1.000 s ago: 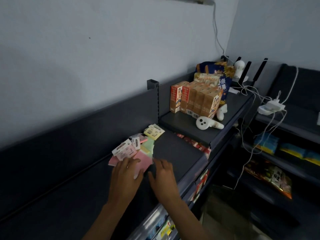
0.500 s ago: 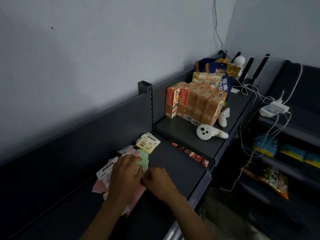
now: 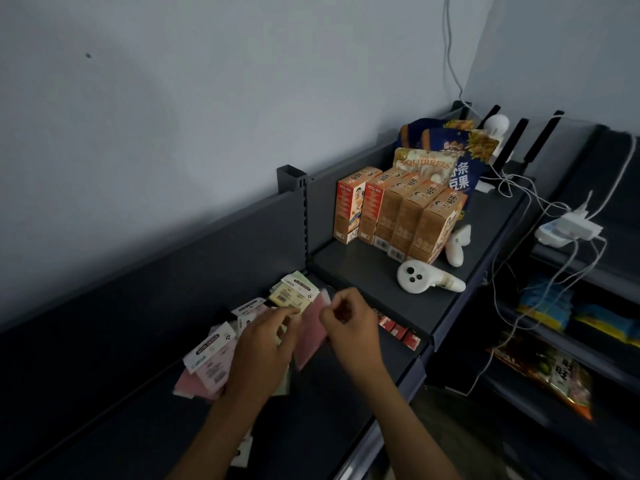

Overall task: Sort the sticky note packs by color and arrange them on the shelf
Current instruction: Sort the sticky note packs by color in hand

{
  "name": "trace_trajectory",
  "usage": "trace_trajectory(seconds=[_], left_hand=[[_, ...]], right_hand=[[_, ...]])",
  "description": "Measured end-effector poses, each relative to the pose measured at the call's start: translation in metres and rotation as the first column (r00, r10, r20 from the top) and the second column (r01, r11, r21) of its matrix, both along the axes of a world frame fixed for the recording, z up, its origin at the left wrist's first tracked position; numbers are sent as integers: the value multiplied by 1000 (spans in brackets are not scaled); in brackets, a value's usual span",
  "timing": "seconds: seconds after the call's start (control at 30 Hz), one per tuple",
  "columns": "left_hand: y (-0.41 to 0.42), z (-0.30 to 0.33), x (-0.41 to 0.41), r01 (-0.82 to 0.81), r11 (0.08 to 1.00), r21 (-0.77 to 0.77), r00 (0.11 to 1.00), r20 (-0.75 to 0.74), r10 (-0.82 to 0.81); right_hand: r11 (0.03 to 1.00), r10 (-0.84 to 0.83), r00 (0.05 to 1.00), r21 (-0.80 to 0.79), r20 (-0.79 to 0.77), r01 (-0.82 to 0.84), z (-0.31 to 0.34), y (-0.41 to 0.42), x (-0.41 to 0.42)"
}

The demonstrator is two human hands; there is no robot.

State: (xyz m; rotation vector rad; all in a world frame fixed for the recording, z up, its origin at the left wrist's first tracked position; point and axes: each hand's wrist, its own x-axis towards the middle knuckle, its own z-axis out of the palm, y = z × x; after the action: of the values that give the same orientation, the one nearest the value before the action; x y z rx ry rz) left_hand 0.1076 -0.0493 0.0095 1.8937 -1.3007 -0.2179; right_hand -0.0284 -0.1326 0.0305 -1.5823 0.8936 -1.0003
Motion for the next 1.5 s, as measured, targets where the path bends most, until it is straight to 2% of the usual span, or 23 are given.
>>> trace_trajectory(seconds=[0.03, 0.1, 0.13, 0.2, 0.3, 0.4, 0.47, 0.53, 0.63, 0.67, 0.8, 0.9, 0.97, 1.03, 1.13, 1.23, 1.33, 1.4, 1.5], left_hand=[[-2, 8, -7, 32, 999, -27, 986, -161, -36], [-7, 23, -21, -9, 995, -97, 898, -439, -35], [-8, 27, -24, -55, 991, -126, 853, -522, -19], [-11, 29, -27, -119, 979, -164, 801, -598, -3], [-11, 23, -25, -96, 982, -164, 821, -571, -15], [-13, 12, -24, -108, 982, -155, 842, -540, 8], [-14, 10, -25, -145, 972, -183, 802, -598, 7], [-14, 11, -28, -161, 964, -211, 763, -647, -14], [-10, 13, -31, -153, 970, -187, 766, -642, -3], [-9, 10, -29, -151, 976, -158, 786, -617, 21], [-1, 3, -27, -241, 970, -46, 875, -443, 196], [8, 2, -27, -352, 936, 26, 879, -334, 340], [19, 9, -33, -328, 944, -21, 850, -442, 286], [32, 20, -40, -295, 951, -91, 762, -623, 177], [59, 30, -40, -455, 879, -144, 628, -752, 202], [99, 24, -36, -619, 766, -171, 632, -688, 357], [144, 15, -37, -657, 739, -147, 647, -613, 453], [173, 11, -36, -669, 730, -138, 653, -578, 490], [206, 13, -32, -721, 681, -128, 609, -587, 534]], right_hand=[[999, 39, 998, -34, 42, -37, 9, 4, 0], [985, 130, 990, -120, 56, -123, 22, 10, -1], [975, 161, 986, -160, 34, -153, 23, 10, -2], [957, 202, 979, -203, -40, -206, 19, 5, -6], [904, 196, 958, -339, -210, -259, 6, -2, -11], [875, 112, 959, -432, -262, -220, -6, -5, -14], [893, -8, 952, -430, -305, -130, -17, -9, -16], [940, -80, 950, -340, -302, -29, -21, -12, -19], [999, 38, 990, 8, -138, -37, -20, -17, -22], [996, 66, 992, 66, -109, -59, -21, -18, -22], [993, 85, 991, 88, -101, -76, -24, -15, -18], [990, 115, 993, 82, -22, -112, -18, -6, -9], [981, 184, 981, 53, 53, -187, -9, 5, -2], [941, 339, 936, -27, 97, -338, -3, 20, 7], [822, 538, 843, -212, -15, -528, -7, 40, 22], [777, 583, 810, -247, -61, -579, -23, 61, 41], [846, 520, 853, -116, -38, -521, -36, 87, 60], [838, 545, 838, 7, -9, -545, -40, 109, 69], [800, 600, 800, -4, 15, -600, -42, 144, 83]])
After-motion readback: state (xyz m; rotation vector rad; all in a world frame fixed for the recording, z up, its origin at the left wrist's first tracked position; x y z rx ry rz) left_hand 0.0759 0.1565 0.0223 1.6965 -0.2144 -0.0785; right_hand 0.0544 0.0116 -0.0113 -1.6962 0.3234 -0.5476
